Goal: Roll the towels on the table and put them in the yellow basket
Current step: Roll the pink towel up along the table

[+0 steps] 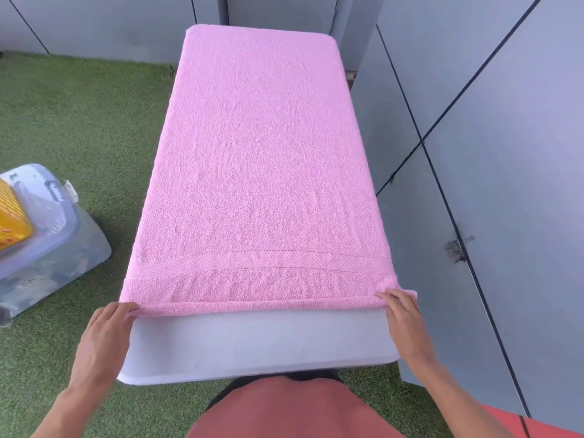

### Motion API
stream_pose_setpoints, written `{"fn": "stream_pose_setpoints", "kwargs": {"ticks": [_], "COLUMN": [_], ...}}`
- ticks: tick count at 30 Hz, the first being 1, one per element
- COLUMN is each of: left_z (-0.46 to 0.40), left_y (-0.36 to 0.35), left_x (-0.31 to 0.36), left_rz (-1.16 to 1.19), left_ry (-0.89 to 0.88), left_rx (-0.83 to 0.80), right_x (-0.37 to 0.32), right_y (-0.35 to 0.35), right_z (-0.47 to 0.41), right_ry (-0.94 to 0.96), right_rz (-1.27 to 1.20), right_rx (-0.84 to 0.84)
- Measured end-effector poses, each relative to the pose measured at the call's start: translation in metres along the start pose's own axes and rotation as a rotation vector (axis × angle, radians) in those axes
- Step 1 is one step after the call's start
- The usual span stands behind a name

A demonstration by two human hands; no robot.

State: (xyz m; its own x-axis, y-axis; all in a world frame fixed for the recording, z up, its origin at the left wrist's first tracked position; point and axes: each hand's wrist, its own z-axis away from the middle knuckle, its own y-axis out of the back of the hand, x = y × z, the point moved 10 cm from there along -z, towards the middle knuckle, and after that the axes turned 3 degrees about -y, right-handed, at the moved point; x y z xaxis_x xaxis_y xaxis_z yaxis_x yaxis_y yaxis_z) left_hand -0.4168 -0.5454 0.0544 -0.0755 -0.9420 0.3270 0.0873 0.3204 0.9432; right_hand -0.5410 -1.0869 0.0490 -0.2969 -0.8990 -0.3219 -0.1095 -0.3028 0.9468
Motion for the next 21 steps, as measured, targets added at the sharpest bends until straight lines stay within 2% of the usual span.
{"fn": "stream_pose_setpoints", "kwargs": {"ticks": [3, 5, 8, 10, 13, 16, 18, 21], "left_z": [-0.011, -0.022, -0.037, -0.046, -0.058, -0.058, -0.041, 0.001], "left_y": [-0.002, -0.006, -0.015, -0.014, -0.007, 0.005, 0.012, 0.002], "left_x": [-0.009, -0.019, -0.028, -0.031, -0.037, -0.027, -0.008, 0.016], "left_rz": [0.021, 0.080, 0.147, 0.214, 0.271, 0.115, 0.025, -0.072], "left_ry": [-0.019, 0.004, 0.050, 0.114, 0.202, 0.067, -0.037, -0.109], "left_rx": [-0.095, -0.223, -0.415, -0.450, -0.397, -0.257, -0.123, 0.011], "right_x": [0.011, 0.022, 0.036, 0.036, 0.039, 0.045, 0.040, 0.022], "right_y": [-0.003, -0.006, -0.002, 0.003, 0.006, 0.013, 0.018, 0.011], "right_z": [-0.004, -0.007, -0.019, -0.033, -0.047, -0.044, -0.035, -0.015], "right_ry": [0.005, -0.020, -0.175, -0.264, -0.342, -0.352, -0.270, -0.148], "right_rz": [0.038, -0.001, -0.246, -0.380, -0.375, -0.268, -0.125, -0.020], "right_rx": [-0.077, -0.204, -0.411, -0.436, -0.337, -0.168, -0.068, -0.032]}}
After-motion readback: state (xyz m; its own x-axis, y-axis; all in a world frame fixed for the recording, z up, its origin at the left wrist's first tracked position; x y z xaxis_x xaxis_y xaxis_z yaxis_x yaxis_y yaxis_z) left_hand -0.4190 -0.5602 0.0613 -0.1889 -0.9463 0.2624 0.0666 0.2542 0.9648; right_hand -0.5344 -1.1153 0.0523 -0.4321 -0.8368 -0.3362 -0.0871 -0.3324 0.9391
